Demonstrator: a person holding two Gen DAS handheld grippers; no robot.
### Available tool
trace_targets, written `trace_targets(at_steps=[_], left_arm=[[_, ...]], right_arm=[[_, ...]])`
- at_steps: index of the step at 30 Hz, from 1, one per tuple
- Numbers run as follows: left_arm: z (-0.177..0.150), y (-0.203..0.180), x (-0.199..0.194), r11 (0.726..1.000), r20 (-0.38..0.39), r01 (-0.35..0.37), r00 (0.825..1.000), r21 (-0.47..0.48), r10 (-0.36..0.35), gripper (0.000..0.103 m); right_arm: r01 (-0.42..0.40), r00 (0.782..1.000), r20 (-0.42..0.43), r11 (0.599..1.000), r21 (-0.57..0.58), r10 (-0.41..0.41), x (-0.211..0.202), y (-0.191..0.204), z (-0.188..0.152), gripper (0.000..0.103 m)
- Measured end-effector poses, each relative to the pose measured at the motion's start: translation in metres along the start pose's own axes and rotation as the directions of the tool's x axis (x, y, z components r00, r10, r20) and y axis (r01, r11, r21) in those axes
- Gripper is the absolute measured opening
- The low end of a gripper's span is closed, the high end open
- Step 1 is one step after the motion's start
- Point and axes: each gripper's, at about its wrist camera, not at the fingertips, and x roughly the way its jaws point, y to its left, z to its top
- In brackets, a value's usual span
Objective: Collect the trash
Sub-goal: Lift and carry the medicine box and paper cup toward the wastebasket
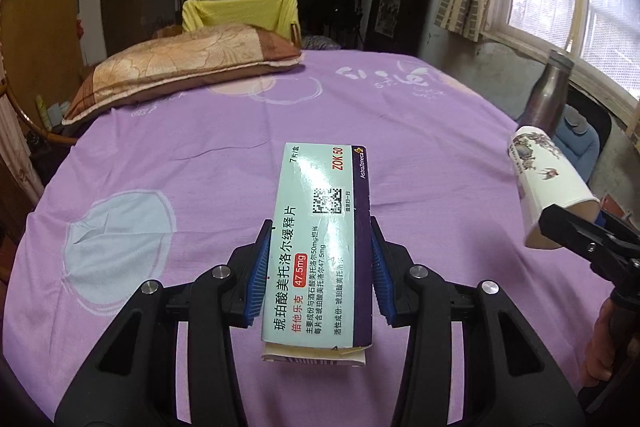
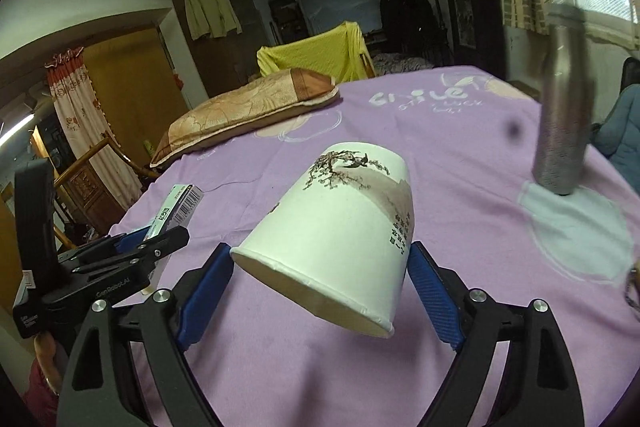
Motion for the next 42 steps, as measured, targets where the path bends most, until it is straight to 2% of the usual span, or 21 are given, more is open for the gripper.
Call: trace_targets(at_steps=[11, 18, 23, 34, 42], left_arm=[[-0.01, -0.084, -0.065, 0.991, 0.088, 0.089, 0.991, 0.103, -0.099, 0.045], [-0.024, -0.139, -0.096, 0.972, 0.114, 0.17, 0.975, 0.162, -0.19, 0.045], [-0.032, -0.173, -0.113, 0.953, 0.119, 0.224, 0.961, 0.201, -0.251, 0.045], [-0.056, -0.265, -0.131, 0.89, 0.068, 0.337, 0.925, 0.307, -0.374, 0.045], [-0.085, -0.337, -0.129, 0.825, -0.021, 0.417, 0.896, 0.382, -0.443, 0.045]], right_arm=[[0.05, 0.989, 0.143, 0.999, -0.013, -0.047, -0.115, -0.024, -0.021, 0.088], [0.117, 0.965, 0.237, 0.993, 0.008, -0.115, -0.193, -0.05, -0.043, 0.088], [0.172, 0.945, 0.277, 0.985, 0.029, -0.173, -0.235, -0.067, -0.06, 0.088], [0.294, 0.895, 0.316, 0.949, 0.114, -0.315, -0.317, -0.122, -0.113, 0.088], [0.378, 0.871, 0.249, 0.901, 0.213, -0.424, -0.352, -0.18, -0.162, 0.089]])
